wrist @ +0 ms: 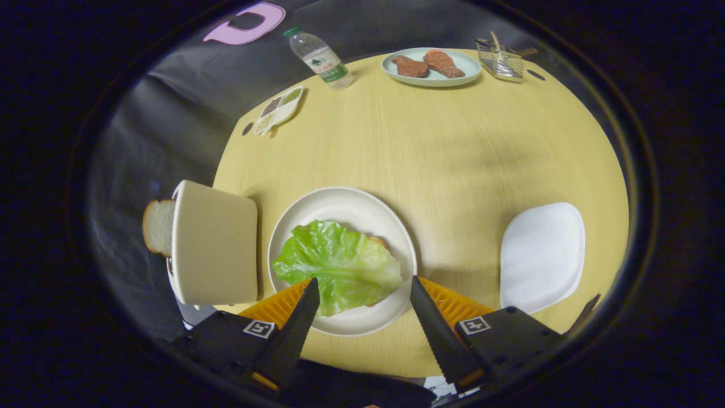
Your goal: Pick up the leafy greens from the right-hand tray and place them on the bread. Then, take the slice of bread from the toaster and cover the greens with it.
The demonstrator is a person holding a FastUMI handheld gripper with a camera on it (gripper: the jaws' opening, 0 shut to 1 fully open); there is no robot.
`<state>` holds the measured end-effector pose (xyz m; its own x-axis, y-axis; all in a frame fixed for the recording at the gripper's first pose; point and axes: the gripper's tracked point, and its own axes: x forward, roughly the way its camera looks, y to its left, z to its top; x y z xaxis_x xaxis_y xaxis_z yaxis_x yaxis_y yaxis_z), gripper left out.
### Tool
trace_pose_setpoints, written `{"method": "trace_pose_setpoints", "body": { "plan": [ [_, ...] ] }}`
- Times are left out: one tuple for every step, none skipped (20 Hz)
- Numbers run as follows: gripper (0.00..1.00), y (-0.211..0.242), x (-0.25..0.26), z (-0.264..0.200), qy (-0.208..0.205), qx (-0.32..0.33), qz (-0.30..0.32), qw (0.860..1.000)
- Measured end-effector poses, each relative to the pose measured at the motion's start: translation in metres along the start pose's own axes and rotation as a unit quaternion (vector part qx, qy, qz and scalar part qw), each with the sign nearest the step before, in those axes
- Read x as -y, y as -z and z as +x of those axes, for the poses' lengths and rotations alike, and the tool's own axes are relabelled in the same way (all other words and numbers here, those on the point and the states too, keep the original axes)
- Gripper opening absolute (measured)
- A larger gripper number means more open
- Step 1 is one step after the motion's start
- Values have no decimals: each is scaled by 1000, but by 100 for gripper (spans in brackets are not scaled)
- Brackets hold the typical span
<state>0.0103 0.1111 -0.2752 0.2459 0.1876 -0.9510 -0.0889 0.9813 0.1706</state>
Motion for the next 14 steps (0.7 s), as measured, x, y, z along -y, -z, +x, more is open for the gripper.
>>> {"method": "trace_pose_setpoints", "body": {
  "plan": [
    [100, 2, -2, -8, 5, -3, -2, 1000],
    [100, 3, -6, -15, 6, -4, -10, 1000],
    [100, 4, -12, -22, 3, -6, -15, 1000],
    [100, 3, -24, -31, -6, -6, -16, 1000],
    [100, 0, -37, -38, -17, -7, -10, 1000],
    [100, -4, -54, -46, -32, -8, -2, 999],
    [100, -8, -71, -53, -46, -8, 4, 999],
    [100, -14, -91, -59, -63, -4, 9, 998],
    [100, -19, -112, -63, -78, 0, 6, 997],
    [100, -21, -133, -66, -91, 4, -12, 996],
    [100, -21, -153, -68, -102, 9, -35, 994],
    [100, -22, -174, -70, -112, 14, -59, 992],
    [100, -22, -192, -70, -121, 17, -79, 989],
    [100, -23, -210, -72, -129, 18, -93, 987]
  ]
}}
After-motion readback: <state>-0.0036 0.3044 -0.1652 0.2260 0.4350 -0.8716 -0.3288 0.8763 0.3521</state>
